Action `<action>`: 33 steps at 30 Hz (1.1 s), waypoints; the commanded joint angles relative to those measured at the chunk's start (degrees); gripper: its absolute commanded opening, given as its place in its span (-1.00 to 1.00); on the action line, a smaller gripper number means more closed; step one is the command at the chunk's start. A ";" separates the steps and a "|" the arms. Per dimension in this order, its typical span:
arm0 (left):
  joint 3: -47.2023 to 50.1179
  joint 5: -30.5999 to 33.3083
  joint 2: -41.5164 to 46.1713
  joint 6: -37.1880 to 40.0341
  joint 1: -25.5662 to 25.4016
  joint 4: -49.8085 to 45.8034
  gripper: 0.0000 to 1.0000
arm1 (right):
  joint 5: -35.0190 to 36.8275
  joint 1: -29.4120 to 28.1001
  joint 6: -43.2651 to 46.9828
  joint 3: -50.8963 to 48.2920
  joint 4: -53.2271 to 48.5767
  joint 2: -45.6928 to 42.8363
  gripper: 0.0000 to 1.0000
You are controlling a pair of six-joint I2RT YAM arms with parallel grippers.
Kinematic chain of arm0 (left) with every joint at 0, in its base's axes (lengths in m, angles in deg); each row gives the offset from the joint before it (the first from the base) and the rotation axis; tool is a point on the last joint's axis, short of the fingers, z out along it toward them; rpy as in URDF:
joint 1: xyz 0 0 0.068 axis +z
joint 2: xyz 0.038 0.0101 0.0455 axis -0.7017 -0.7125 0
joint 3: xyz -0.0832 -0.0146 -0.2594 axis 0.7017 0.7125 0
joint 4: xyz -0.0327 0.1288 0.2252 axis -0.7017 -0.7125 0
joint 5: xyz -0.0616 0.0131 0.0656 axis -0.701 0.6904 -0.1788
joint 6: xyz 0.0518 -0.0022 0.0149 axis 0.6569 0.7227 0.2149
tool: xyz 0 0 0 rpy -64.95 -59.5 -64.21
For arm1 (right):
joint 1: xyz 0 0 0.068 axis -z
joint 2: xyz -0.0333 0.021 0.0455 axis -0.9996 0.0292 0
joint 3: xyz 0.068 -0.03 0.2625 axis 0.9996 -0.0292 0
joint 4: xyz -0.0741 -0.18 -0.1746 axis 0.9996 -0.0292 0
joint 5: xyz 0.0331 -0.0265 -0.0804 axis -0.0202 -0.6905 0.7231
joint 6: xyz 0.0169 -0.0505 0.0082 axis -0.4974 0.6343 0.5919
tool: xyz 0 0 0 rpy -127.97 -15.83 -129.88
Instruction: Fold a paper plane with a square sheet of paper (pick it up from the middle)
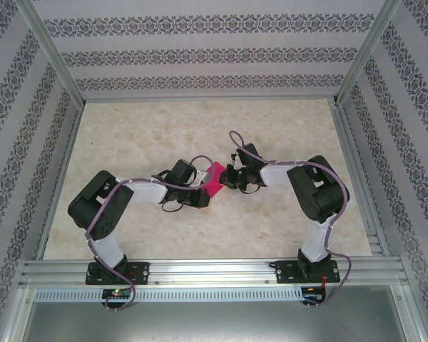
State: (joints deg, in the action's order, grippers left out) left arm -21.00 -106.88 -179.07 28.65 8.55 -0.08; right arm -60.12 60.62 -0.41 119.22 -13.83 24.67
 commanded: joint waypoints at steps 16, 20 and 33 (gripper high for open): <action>8.10 0.26 6.30 -3.59 1.36 -5.12 -1.00 | 5.77 0.90 2.31 -1.51 -6.23 2.31 -0.95; 7.52 -3.24 9.52 -9.47 1.36 1.87 -1.00 | 4.04 0.64 2.60 -0.01 -5.22 0.27 -0.94; 5.27 1.44 6.06 -11.71 1.34 2.63 -1.00 | 3.42 -0.03 2.04 0.84 -4.51 1.14 -0.93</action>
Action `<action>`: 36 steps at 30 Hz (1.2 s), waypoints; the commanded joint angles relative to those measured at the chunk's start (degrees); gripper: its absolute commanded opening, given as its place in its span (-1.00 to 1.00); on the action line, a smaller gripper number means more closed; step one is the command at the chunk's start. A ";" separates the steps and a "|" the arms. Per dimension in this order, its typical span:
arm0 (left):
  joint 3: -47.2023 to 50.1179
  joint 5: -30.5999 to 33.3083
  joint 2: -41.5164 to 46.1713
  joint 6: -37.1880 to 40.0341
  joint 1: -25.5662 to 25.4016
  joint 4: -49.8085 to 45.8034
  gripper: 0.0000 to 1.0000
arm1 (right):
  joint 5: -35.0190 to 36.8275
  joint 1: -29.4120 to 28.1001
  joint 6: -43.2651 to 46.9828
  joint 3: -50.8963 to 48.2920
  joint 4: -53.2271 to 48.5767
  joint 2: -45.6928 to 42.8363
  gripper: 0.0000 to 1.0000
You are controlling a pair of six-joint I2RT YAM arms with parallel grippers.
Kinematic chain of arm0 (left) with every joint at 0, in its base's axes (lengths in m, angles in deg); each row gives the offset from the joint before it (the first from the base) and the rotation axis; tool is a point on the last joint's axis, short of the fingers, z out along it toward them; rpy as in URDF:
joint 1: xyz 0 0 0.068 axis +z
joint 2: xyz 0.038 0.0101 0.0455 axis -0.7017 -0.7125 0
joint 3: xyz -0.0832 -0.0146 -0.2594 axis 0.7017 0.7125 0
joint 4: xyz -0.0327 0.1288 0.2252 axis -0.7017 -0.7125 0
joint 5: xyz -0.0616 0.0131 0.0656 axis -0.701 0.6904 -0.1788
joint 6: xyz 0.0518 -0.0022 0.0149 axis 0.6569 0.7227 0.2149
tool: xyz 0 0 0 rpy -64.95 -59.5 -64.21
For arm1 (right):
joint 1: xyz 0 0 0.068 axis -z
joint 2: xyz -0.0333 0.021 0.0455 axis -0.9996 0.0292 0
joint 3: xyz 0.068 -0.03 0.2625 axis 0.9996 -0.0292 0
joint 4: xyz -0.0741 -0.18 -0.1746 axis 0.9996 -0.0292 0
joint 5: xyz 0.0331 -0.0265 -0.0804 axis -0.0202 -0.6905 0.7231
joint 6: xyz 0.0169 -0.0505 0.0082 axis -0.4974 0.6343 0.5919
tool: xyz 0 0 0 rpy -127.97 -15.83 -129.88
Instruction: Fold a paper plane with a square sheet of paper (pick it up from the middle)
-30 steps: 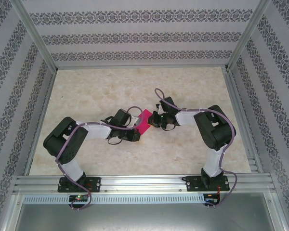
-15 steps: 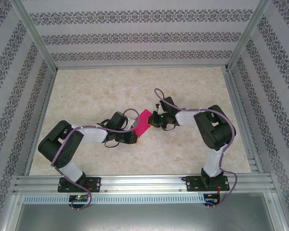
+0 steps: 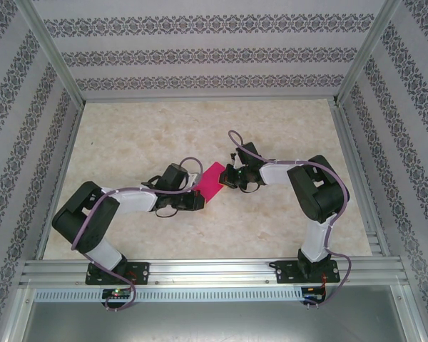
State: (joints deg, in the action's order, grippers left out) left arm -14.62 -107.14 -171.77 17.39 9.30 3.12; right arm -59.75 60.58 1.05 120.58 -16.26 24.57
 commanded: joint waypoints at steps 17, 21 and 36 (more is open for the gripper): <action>-1.10 7.85 -3.17 2.08 -0.68 -6.09 -1.00 | -3.94 -6.38 -2.83 -0.72 7.30 -5.82 -0.90; -0.78 8.09 -2.90 1.84 -0.77 -5.58 -1.00 | 0.19 -8.81 -6.60 -2.53 6.65 -5.83 -0.94; 0.72 8.65 -2.54 0.95 -0.77 -3.91 -1.00 | 3.11 -14.07 -15.79 -4.00 6.96 -2.66 -1.00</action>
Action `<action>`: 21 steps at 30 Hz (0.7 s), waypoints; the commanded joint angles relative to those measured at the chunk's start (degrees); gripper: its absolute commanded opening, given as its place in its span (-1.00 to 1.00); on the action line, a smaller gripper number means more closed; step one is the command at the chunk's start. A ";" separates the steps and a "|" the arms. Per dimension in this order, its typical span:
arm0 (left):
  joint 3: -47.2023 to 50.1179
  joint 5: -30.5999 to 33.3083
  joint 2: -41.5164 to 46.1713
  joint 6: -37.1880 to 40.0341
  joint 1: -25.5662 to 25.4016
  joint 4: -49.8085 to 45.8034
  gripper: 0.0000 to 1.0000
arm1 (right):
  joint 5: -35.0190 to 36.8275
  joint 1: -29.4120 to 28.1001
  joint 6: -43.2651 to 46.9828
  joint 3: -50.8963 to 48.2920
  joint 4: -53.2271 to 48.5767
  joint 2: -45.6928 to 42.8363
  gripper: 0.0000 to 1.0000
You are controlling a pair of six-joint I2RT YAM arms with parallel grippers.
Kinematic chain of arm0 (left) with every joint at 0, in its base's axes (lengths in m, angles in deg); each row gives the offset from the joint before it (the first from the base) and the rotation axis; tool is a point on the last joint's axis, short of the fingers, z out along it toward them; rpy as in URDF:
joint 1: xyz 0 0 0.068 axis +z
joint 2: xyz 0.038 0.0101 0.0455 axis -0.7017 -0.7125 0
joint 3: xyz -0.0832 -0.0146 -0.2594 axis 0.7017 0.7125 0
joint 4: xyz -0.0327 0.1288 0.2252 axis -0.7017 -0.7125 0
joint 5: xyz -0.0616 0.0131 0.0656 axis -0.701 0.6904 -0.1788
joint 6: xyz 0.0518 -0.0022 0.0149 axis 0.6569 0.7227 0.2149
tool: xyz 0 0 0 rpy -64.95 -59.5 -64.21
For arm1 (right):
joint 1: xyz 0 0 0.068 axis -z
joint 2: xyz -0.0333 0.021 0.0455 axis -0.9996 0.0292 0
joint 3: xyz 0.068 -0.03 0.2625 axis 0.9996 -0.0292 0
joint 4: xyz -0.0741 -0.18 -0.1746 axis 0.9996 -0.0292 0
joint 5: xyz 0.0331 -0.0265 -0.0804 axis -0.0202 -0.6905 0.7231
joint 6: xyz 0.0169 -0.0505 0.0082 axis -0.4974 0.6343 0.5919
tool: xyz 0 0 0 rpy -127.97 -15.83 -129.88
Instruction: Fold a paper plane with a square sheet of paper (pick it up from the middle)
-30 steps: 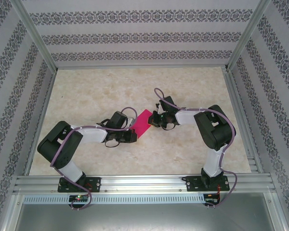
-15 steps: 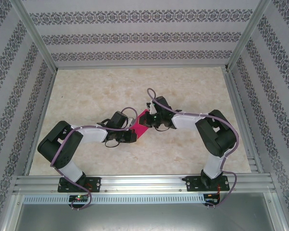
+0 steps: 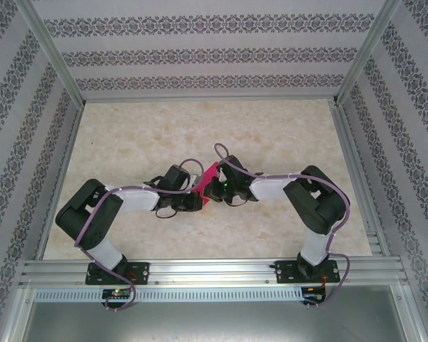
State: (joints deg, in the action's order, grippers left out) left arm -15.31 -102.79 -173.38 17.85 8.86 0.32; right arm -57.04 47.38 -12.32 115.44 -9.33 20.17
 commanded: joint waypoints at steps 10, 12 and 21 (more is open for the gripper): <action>2.06 4.84 -0.49 -1.04 -0.34 -2.43 -1.00 | 4.08 0.81 -1.05 1.58 -4.90 4.10 -1.00; 2.02 5.17 -0.31 -1.13 -0.36 -3.68 -1.00 | 5.18 2.37 1.27 1.53 -6.17 3.86 -1.00; 1.84 6.67 -2.22 1.08 -0.41 -8.42 -1.00 | 5.59 11.51 11.81 3.14 -7.46 4.34 -1.00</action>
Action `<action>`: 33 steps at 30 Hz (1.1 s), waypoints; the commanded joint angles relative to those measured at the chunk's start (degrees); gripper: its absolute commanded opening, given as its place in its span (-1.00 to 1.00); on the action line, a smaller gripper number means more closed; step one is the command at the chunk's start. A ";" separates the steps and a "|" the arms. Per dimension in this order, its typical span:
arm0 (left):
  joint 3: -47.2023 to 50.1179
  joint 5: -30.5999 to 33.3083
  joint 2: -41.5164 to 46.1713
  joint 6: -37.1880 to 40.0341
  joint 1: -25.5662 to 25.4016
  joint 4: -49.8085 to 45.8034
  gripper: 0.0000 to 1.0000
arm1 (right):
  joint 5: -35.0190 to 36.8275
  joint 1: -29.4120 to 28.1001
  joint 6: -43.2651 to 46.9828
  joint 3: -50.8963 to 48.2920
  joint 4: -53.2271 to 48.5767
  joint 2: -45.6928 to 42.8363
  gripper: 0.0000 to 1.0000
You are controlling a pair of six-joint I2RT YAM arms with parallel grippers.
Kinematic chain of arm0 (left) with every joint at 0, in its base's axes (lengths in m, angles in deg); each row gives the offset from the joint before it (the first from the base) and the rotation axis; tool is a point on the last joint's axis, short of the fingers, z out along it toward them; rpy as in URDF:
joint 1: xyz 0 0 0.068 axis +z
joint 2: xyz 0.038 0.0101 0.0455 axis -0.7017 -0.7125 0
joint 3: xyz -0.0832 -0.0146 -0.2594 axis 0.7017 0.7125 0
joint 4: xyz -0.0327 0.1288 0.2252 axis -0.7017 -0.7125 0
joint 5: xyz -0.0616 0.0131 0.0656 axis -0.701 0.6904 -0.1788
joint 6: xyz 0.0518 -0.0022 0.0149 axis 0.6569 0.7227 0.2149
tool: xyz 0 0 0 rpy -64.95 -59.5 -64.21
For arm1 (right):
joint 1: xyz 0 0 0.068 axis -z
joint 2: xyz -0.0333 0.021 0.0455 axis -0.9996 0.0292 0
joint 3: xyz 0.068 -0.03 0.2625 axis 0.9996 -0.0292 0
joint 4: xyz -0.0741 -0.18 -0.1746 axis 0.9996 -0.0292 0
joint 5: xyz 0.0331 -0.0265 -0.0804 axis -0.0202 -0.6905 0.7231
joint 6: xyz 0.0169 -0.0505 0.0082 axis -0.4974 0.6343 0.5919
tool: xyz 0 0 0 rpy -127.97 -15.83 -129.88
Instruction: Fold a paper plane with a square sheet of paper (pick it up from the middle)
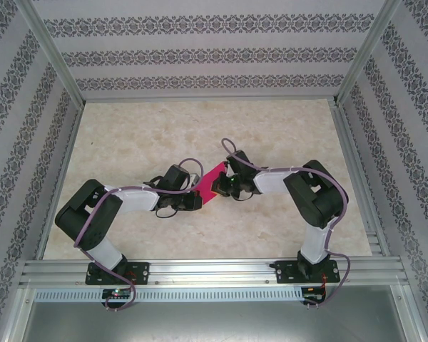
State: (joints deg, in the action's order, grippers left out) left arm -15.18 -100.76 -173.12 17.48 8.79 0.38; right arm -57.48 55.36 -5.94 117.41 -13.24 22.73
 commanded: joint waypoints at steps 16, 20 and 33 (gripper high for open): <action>0.09 3.91 -2.62 1.29 -0.40 -9.05 -1.00 | -2.47 6.97 9.68 -4.15 9.88 -5.31 -1.00; -0.36 4.11 -2.68 0.94 -0.38 -9.29 -1.00 | -0.42 1.67 6.43 -6.10 10.54 -6.22 -1.00; -0.60 5.36 -2.46 0.93 -0.35 -11.34 -1.00 | 1.12 5.01 10.48 -5.86 6.04 -1.89 -1.00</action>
State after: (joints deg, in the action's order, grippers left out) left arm -17.06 -100.34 -173.62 17.85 8.79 -2.92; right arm -58.11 57.94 1.49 111.38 -5.57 20.08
